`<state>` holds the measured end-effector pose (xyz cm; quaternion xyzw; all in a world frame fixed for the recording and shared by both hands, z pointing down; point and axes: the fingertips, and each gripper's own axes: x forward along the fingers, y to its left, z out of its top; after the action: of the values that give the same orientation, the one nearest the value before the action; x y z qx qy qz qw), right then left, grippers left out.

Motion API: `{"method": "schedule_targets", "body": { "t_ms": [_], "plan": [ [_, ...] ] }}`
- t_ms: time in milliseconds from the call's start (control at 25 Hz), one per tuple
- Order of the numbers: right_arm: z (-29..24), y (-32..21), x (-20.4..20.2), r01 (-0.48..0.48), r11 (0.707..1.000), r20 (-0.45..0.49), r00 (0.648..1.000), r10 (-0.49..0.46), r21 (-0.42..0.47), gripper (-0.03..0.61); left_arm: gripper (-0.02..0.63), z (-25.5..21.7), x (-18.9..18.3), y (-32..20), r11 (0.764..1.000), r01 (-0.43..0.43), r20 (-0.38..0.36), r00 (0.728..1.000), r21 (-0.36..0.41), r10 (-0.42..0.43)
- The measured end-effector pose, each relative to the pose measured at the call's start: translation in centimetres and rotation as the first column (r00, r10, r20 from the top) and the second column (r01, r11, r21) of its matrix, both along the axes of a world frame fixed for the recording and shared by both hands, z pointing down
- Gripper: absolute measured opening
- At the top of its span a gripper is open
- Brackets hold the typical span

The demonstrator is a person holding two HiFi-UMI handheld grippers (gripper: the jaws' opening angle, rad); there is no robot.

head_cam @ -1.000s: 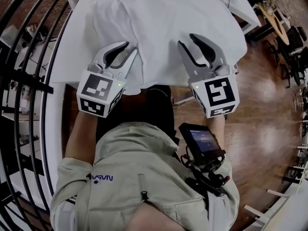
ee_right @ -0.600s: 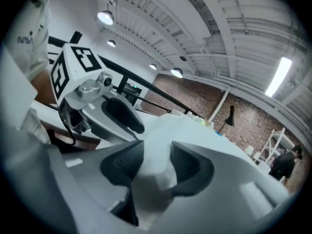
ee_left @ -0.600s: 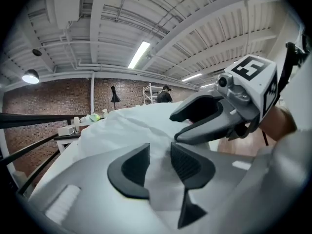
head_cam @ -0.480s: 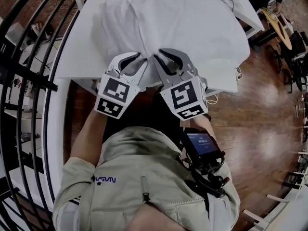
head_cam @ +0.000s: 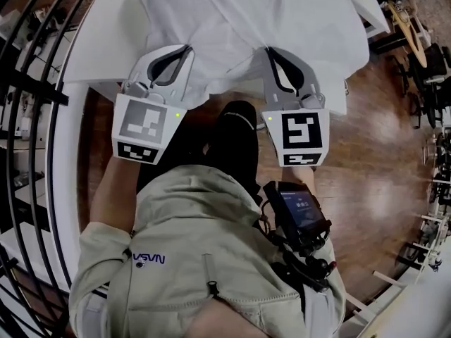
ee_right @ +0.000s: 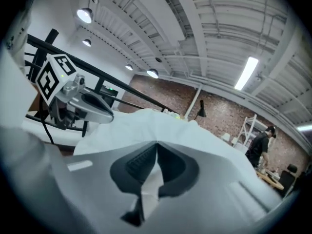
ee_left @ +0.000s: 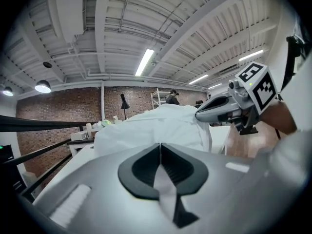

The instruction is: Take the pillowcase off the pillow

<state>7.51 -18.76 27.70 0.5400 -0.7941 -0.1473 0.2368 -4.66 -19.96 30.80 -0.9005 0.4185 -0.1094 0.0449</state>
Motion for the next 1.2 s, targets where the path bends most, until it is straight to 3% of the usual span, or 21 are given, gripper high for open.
{"method": "schedule_targets", "body": {
  "t_ms": [320,520,680,800,960,1080,1200],
  "plan": [
    [1.8,-0.7,5.0,-0.215,0.976,0.054,0.976,0.213,0.034,0.005,0.008,2.8,-1.3,0.9,0.999,0.014,-0.012,1.0,-0.041,-0.014],
    [3.9,-1.0,5.8,-0.244,0.97,0.08,0.967,0.243,-0.002,0.005,0.008,4.7,-1.2,1.2,0.997,0.011,-0.004,1.0,-0.072,-0.011],
    [4.6,-1.0,5.1,-0.185,0.982,0.054,0.981,0.186,-0.032,0.005,0.008,5.2,-0.5,1.8,0.996,-0.004,0.002,1.0,-0.084,0.004],
    [4.2,-0.9,4.7,-0.132,0.99,0.063,0.989,0.135,-0.038,0.006,0.02,3.6,-0.5,1.7,0.998,0.033,-0.006,0.999,-0.061,-0.033],
    [2.5,-0.2,4.4,-0.069,0.997,0.074,0.995,0.07,-0.019,0.042,0.162,-0.4,-0.3,2.2,1.0,-0.005,-0.077,0.997,0.014,0.006],
    [-0.3,0.7,2.6,0.014,0.998,0.067,0.998,-0.018,0.054,0.083,0.258,-2.4,0.1,1.4,0.999,-0.029,-0.102,0.994,0.017,0.03],
    [-3.6,0.8,-0.5,0.114,0.984,0.051,0.991,-0.121,0.134,0.106,0.275,-3.0,0.7,-1.0,1.0,-0.018,-0.058,0.998,0.004,0.018]
  ]
}}
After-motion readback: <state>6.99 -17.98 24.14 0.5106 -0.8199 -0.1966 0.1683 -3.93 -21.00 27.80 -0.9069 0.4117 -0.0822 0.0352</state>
